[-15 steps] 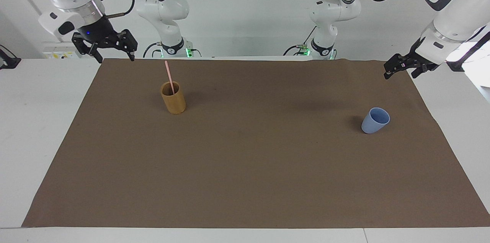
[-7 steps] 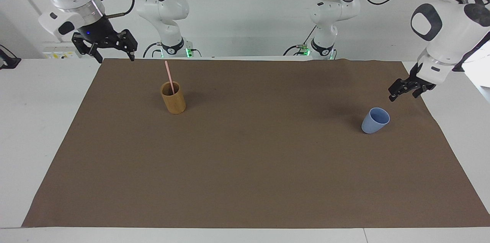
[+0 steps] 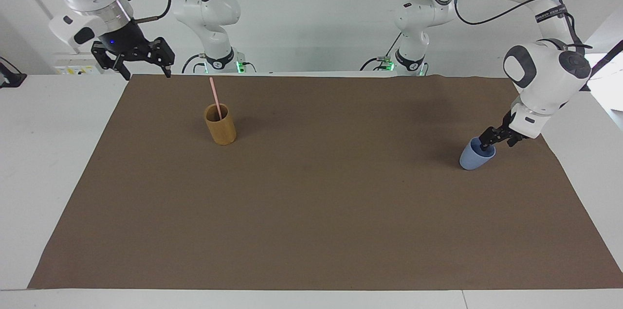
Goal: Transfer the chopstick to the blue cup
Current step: 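Grasp the blue cup with the left gripper and slide it toward the table center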
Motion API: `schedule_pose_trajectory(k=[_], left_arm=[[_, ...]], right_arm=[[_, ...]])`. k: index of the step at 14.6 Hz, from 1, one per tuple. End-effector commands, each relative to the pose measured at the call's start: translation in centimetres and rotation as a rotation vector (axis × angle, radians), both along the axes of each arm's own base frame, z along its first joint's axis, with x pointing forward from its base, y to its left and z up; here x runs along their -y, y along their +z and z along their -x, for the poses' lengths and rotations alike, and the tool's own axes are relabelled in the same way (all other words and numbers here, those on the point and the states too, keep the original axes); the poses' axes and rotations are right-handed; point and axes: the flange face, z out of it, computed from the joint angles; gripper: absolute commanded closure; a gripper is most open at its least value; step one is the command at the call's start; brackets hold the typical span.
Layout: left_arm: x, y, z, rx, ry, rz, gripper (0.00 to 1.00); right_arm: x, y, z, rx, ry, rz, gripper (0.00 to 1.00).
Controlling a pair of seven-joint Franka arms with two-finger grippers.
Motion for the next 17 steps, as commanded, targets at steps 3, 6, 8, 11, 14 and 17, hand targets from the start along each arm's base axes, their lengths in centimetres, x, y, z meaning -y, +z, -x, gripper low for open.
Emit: schedule_pose_trajectory(k=[3,6,8,11,14,17], left_arm=[[-0.1,-0.9,0.6,0.004,0.019,-0.004,1.00],[-0.1,-0.9,0.6,0.004,0.019,-0.004,1.00],[1.5,-0.7,0.2,0.011,0.064,-0.005,1.00],[8.9,0.5,-0.7,0.032,0.121,-0.002,1.00],[19.6,0.7,1.0,0.006,0.174,-0.005,1.00],[29.4,0.0,6.3,-0.019,0.206,-0.020,1.00]], right_arm=[[-0.1,0.0,0.7,-0.005,-0.011,0.004,0.00],[-0.6,0.0,0.7,-0.005,0.006,0.001,0.00],[-1.3,-0.5,0.6,-0.008,0.015,-0.039,0.00],[-2.9,-3.0,2.2,-0.023,0.028,-0.091,0.00],[-4.6,-7.0,4.4,-0.066,0.058,-0.084,0.00],[-6.3,-11.1,6.4,-0.112,0.088,-0.079,0.00]])
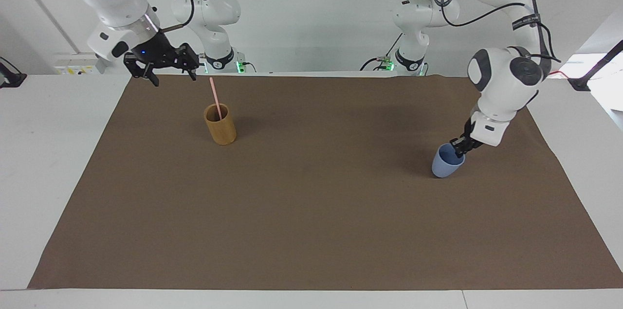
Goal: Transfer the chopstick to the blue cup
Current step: 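Grasp the blue cup with the left gripper and slide it toward the table center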
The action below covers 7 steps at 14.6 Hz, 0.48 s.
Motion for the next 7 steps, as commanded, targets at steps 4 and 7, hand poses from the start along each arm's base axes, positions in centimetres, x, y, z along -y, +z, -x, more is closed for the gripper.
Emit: schedule_pose_trajectory(k=[4,7], left_arm=[[12.2,0.3,7.9,0.009,0.037,0.030,1.00],[14.1,0.5,9.0,0.020,0.048,0.042,0.99]], right_arm=[[-2.0,-7.1,4.3,-0.040,0.037,0.000,0.00],[-1.4,-9.9,5.2,-0.096,0.071,-0.006,0.04]])
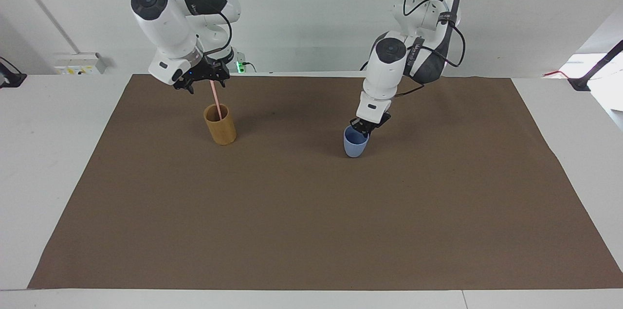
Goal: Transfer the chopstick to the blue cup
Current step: 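Grasp the blue cup with the left gripper and slide it toward the table center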
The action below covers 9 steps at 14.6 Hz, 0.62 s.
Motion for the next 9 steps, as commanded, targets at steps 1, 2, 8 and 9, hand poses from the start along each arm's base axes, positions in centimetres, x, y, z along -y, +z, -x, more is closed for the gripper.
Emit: schedule_pose_trajectory(k=[1,2,8,9], left_arm=[[-0.2,0.7,0.6,0.016,0.024,0.025,0.92],[-0.4,0.6,0.5,0.014,0.024,0.023,0.78],[-0.4,2.5,-0.6,0.029,0.041,0.037,0.00],[-0.5,3.8,-0.6,0.027,0.044,0.034,0.00]], right_arm=[[0.7,-1.8,1.2,-0.019,0.010,-0.018,0.09],[0.7,-2.5,1.4,-0.034,0.008,-0.016,0.14],[0.8,-4.8,2.2,-0.084,-0.015,-0.003,0.33],[0.8,-5.1,2.4,-0.089,-0.019,-0.001,0.34]])
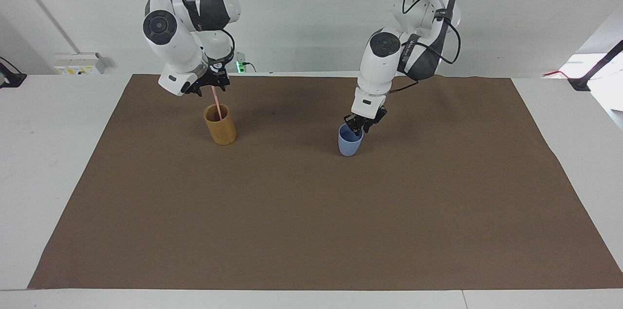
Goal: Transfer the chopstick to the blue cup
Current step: 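Grasp the blue cup with the left gripper and slide it toward the table center, then release the blue cup and withdraw the left gripper while the right gripper nears the chopstick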
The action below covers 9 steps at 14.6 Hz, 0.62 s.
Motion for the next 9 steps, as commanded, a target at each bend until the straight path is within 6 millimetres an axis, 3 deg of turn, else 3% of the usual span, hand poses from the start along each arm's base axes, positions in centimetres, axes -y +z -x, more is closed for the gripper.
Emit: schedule_pose_trajectory(k=[1,2,4,9], left_arm=[[-0.9,4.9,0.1,0.001,0.022,0.012,0.00],[-2.6,6.9,-0.6,-0.019,0.044,-0.006,0.00],[-8.4,10.2,-2.5,-0.081,0.020,-0.047,0.00],[-29.1,16.1,-8.3,-0.149,-0.213,-0.061,0.00]], right_arm=[[0.2,-0.9,0.7,-0.004,-0.023,-0.006,0.34],[0.3,-1.2,0.9,-0.011,-0.023,-0.006,0.37],[0.3,-1.4,1.1,-0.018,-0.023,-0.004,0.43],[0.4,-1.4,1.1,-0.021,-0.023,-0.003,0.86]])
